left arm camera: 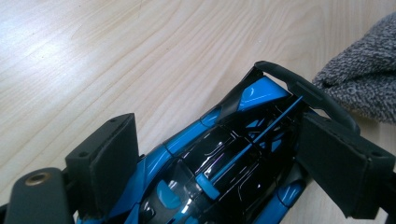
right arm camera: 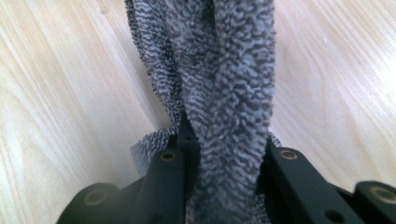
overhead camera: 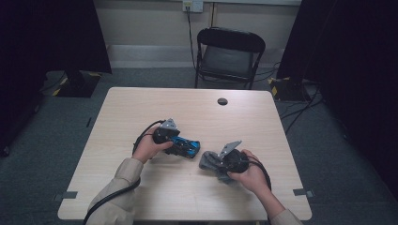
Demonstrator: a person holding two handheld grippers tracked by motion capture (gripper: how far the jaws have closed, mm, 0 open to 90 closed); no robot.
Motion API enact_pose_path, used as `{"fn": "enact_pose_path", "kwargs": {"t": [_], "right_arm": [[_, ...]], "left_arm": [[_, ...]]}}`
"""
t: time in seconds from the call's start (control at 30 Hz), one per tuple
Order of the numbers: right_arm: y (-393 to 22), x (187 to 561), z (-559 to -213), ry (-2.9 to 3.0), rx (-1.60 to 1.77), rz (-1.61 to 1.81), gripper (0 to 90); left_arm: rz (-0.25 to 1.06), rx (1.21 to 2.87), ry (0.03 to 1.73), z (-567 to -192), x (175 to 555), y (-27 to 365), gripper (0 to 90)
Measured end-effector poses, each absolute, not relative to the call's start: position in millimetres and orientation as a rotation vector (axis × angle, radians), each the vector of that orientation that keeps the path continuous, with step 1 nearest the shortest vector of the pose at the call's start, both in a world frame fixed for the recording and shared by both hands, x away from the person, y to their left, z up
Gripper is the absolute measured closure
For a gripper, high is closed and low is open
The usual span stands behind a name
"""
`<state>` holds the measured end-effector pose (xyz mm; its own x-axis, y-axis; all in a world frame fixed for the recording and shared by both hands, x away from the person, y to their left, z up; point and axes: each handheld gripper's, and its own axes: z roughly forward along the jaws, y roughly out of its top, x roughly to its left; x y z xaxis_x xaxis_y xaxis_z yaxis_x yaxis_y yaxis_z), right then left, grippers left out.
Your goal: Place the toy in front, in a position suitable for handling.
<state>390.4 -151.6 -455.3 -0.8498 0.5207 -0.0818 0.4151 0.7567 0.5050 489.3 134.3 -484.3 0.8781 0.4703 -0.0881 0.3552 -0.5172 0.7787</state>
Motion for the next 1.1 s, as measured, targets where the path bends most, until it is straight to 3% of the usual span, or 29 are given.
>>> {"fn": "enact_pose_path", "kwargs": {"t": [0.9, 1.1], "right_arm": [[-164.0, 403.4, -460.2, 2.657, 0.826, 0.640, 67.2], [-161.3, 403.0, -459.1, 2.664, 0.801, 0.616, 59.3]], "left_arm": [[0.204, 2.145, 0.650, -484.7, 476.7, 136.7, 13.1], [0.204, 2.141, 0.670, -483.7, 469.8, 142.1, 14.8]]}}
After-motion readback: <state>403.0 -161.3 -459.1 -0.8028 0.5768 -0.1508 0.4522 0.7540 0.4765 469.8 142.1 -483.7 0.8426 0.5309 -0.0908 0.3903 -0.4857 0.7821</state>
